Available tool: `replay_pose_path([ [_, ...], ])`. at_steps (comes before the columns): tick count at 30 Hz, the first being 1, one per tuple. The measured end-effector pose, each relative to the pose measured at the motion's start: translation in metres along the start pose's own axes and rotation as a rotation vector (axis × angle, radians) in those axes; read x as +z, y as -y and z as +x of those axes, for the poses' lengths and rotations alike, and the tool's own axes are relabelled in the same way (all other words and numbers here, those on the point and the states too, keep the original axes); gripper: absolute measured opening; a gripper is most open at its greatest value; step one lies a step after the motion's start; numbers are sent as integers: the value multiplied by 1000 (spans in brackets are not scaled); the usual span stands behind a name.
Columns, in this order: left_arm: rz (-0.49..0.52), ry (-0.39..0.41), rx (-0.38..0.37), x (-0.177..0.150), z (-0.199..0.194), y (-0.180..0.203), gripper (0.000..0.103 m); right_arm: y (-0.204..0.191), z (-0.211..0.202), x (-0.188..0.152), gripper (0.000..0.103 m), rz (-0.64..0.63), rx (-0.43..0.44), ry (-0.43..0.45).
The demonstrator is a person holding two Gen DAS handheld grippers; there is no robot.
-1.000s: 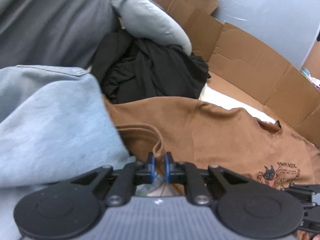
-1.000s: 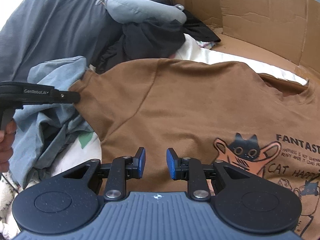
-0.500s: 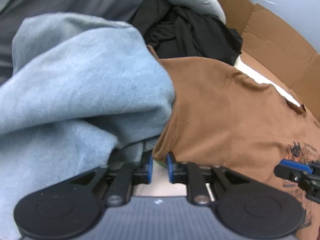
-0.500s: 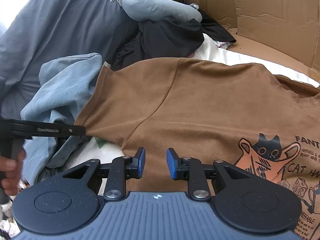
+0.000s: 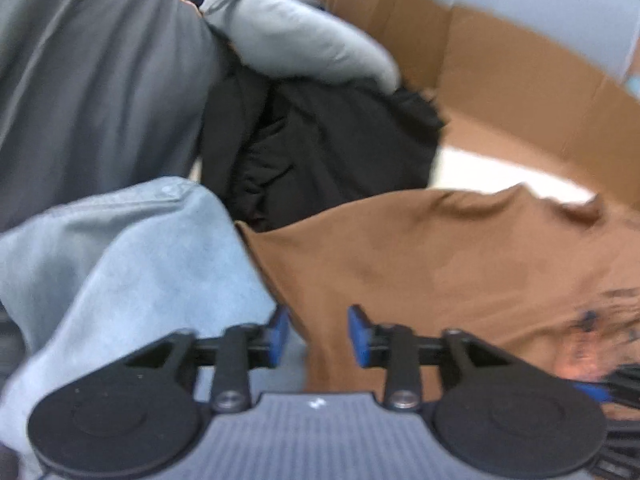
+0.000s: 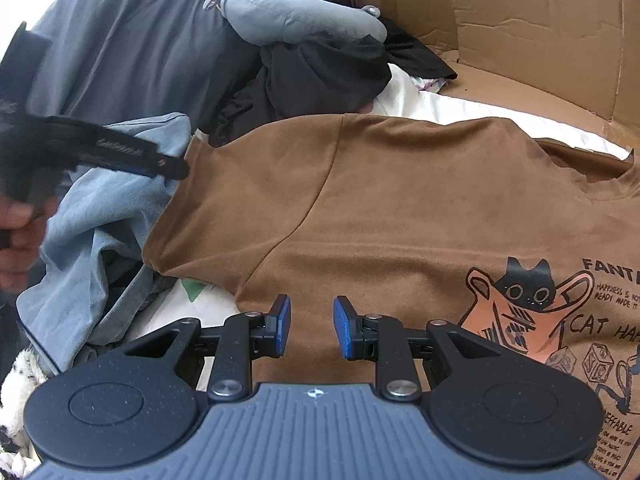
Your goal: Fold clothes
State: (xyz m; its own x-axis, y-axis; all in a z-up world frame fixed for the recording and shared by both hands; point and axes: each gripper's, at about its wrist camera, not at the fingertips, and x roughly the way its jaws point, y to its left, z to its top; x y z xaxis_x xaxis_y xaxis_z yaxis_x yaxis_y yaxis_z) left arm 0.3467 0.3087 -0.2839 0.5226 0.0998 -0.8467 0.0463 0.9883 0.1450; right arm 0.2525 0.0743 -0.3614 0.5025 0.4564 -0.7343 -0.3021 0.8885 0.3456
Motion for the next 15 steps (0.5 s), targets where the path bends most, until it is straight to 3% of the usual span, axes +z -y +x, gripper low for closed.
replay_pose_path([
  [2, -15, -5, -3, 6, 9, -3, 66, 1, -1, 1, 31, 3, -3, 5],
  [5, -55, -59, 6, 12, 29, -10, 66, 3, -1, 2, 31, 8, -6, 6],
  [9, -123, -52, -38, 19, 40, -22, 64, 3, 2, 2, 31, 9, -7, 1],
  [15, -97, -98, -30, 18, 54, -24, 62, -2, 4, 3, 31, 5, -2, -3],
])
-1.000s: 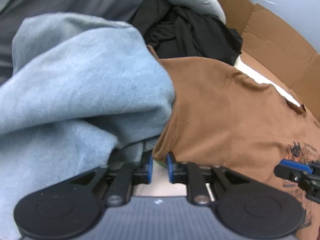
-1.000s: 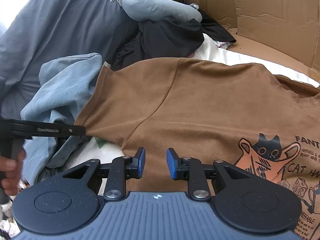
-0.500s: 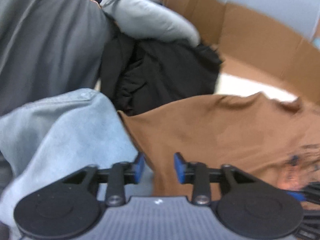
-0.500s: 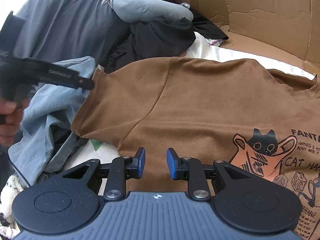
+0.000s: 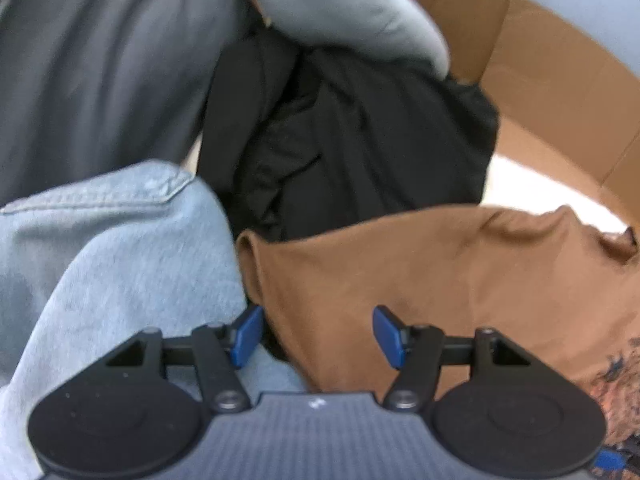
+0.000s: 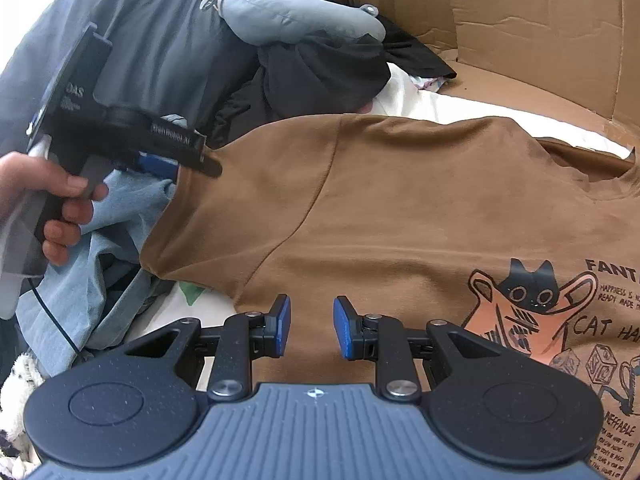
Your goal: Fold clothes
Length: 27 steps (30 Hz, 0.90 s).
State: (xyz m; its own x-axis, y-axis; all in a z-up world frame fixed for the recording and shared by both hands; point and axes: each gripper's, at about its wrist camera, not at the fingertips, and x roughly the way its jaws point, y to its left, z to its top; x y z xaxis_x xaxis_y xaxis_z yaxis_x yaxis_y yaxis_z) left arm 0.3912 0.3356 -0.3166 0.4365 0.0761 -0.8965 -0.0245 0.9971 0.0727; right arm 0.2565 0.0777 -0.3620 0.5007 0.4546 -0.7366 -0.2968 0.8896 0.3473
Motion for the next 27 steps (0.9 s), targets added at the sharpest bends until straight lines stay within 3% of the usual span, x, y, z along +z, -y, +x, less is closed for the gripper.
replay_pose_path([
  [7, 102, 16, -35, -15, -1, -11, 63, -4, 3, 4, 31, 1, 4, 1],
  [11, 9, 2, -45, -22, 4, -47, 30, -9, 3, 5, 31, -8, 10, 2],
  [13, -62, -13, -79, -24, 6, -66, 27, -11, 3, 5, 31, -13, 11, 2],
  [19, -35, -13, -49, -22, -7, -52, 28, -12, 4, 5, 30, -9, 8, -2],
  [21, -60, 1, -66, -21, -15, -51, 32, -12, 3, 5, 31, -10, 8, 0],
  [23, -73, 14, -89, -20, -24, -50, 44, -13, 3, 5, 31, -8, 8, 1],
  [27, -102, 28, -143, -27, -43, -46, 42, -15, 3, 6, 31, -7, 13, 4],
])
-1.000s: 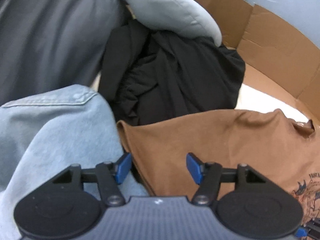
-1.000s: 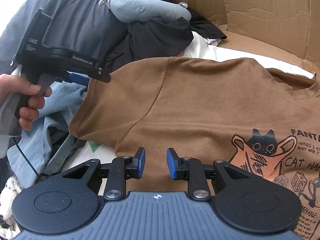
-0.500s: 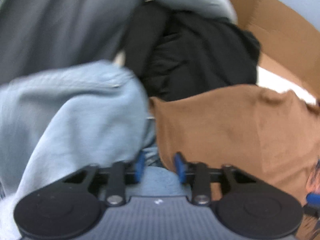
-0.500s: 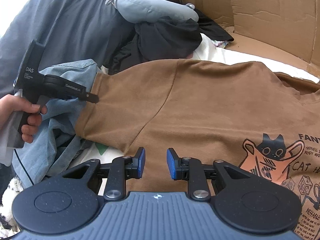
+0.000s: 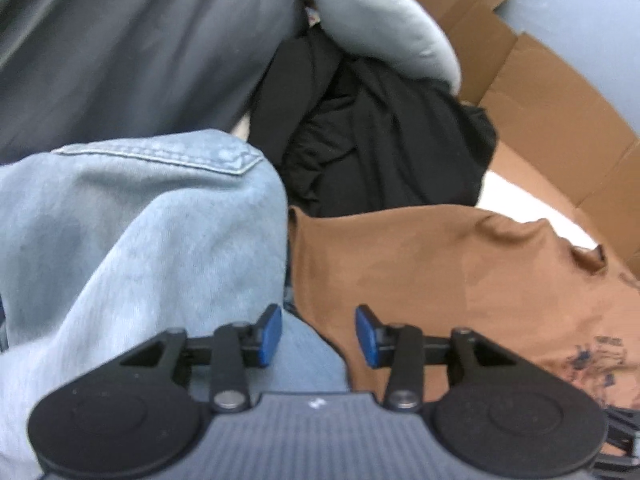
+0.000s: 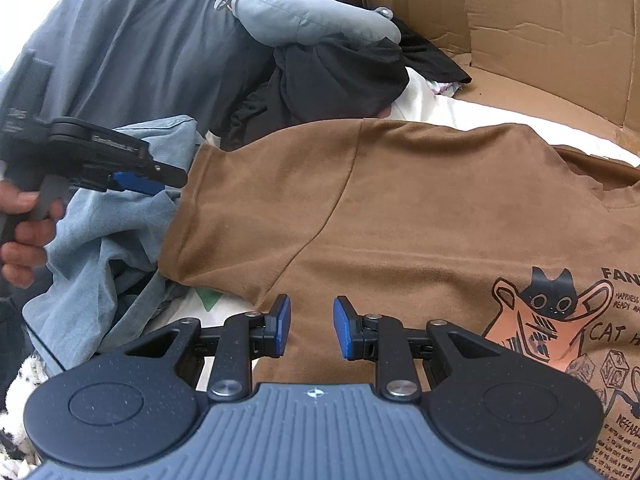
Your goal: Fold clothes
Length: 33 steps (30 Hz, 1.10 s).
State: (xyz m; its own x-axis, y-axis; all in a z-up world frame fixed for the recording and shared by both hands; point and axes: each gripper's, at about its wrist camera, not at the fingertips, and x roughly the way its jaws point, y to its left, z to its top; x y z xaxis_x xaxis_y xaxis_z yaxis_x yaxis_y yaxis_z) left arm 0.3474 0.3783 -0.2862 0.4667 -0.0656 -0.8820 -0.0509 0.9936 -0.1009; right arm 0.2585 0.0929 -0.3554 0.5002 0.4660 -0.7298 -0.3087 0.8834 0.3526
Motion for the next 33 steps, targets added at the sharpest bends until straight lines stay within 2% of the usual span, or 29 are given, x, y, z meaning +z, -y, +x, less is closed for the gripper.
replay_pose_path([
  [3, 18, 20, -42, -6, -9, 10, 35, -3, 1, 1, 31, -2, 4, 1],
  [5, 39, 24, -90, -9, -10, 19, 25, -6, 2, 1, 31, -5, 5, 0],
  [9, 64, -28, -139, -18, 5, 32, 21, -8, 2, 0, 31, -8, 4, -4],
  [13, 80, -39, -46, -23, 19, 27, 17, -6, 1, 0, 31, -12, -13, -1],
  [14, 62, -38, -35, -24, 20, 20, 8, -5, 1, 0, 30, -11, -16, -1],
  [15, 52, -38, -22, -25, 20, 13, 3, -3, 2, -1, 31, -8, -21, -3],
  [17, 45, -42, 8, -27, 21, 2, 3, 2, 3, -2, 31, 3, -28, -8],
  [25, 33, -41, 29, -29, 28, -17, 3, 9, 12, -3, 31, 12, -49, -38],
  [31, 74, -18, 65, -32, 18, -3, 3, 13, 22, -9, 31, 8, -69, -62],
  [33, 88, -4, 62, -35, 9, 6, 6, 12, 25, -10, 31, 10, -62, -67],
])
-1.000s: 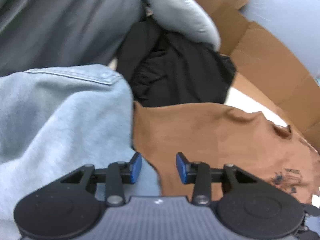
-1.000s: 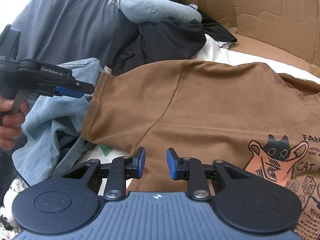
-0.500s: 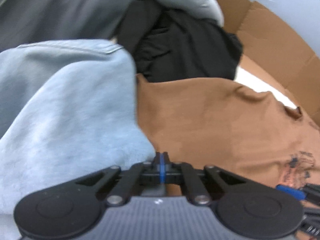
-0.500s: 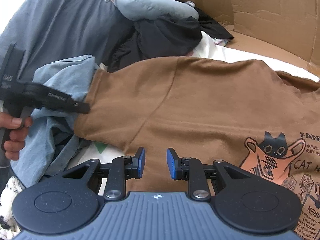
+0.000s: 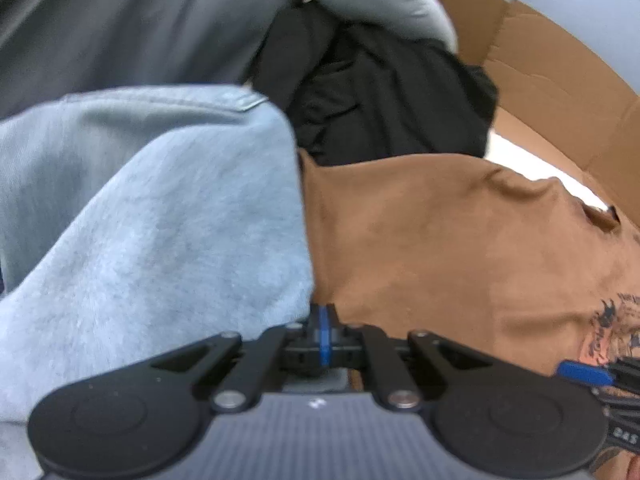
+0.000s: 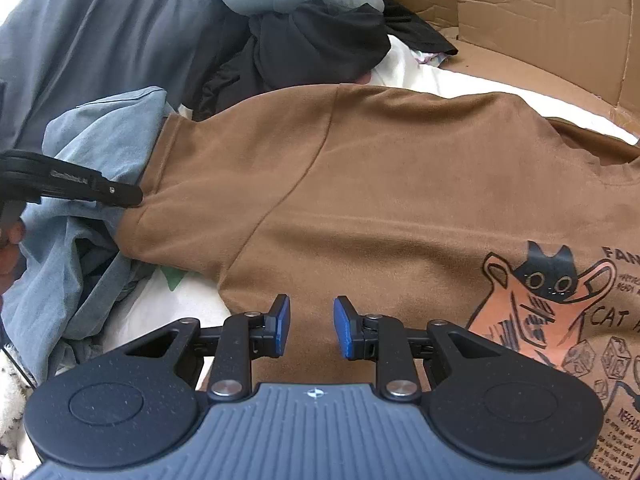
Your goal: Fold clothes
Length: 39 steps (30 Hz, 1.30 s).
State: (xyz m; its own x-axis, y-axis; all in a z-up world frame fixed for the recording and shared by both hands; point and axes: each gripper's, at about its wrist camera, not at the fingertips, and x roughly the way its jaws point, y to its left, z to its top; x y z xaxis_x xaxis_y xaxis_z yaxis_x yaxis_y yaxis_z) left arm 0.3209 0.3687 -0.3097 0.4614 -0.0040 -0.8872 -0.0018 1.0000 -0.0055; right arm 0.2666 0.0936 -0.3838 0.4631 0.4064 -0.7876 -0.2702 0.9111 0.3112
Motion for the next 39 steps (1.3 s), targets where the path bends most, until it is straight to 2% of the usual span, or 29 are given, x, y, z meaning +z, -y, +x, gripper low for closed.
replay_pose_path([
  [4, 27, 52, -23, -6, -21, 21, 11, -3, 16, -7, 31, 9, 5, -29],
  [6, 39, 64, -60, -12, -26, 33, 13, -4, 26, -13, 31, 14, 1, -51],
  [10, 56, 22, -131, -30, -15, 56, 15, -7, 34, -20, 31, 17, 3, -57],
  [13, 25, -20, -159, -55, -7, 65, 15, -1, 28, -15, 32, 38, 27, -41],
  [15, 3, -44, -177, -71, -5, 67, 18, 4, 20, -11, 32, 42, 14, -19],
  [16, 0, -52, -186, -77, -4, 68, 23, 8, 15, -9, 32, 46, 1, -15],
  [19, 3, -64, -186, -90, -2, 72, 46, 20, 5, -4, 32, 78, -18, -3],
  [25, -1, -106, -187, -105, 6, 76, 47, 43, -21, 4, 32, 68, -72, 61],
  [30, -37, -157, -216, -113, 16, 74, 45, 85, -49, 6, 32, 86, -174, 123],
  [33, -28, -183, -208, -115, 19, 74, 25, 118, -60, 8, 32, 65, -253, 141],
  [34, -29, -194, -207, -116, 21, 74, 12, 128, -62, 9, 32, 57, -274, 142],
  [35, -39, -207, -209, -116, 22, 73, 7, 141, -65, 11, 32, 45, -303, 141],
  [39, -65, -242, -194, -120, 19, 71, 2, 183, -75, 14, 32, 22, -374, 138],
])
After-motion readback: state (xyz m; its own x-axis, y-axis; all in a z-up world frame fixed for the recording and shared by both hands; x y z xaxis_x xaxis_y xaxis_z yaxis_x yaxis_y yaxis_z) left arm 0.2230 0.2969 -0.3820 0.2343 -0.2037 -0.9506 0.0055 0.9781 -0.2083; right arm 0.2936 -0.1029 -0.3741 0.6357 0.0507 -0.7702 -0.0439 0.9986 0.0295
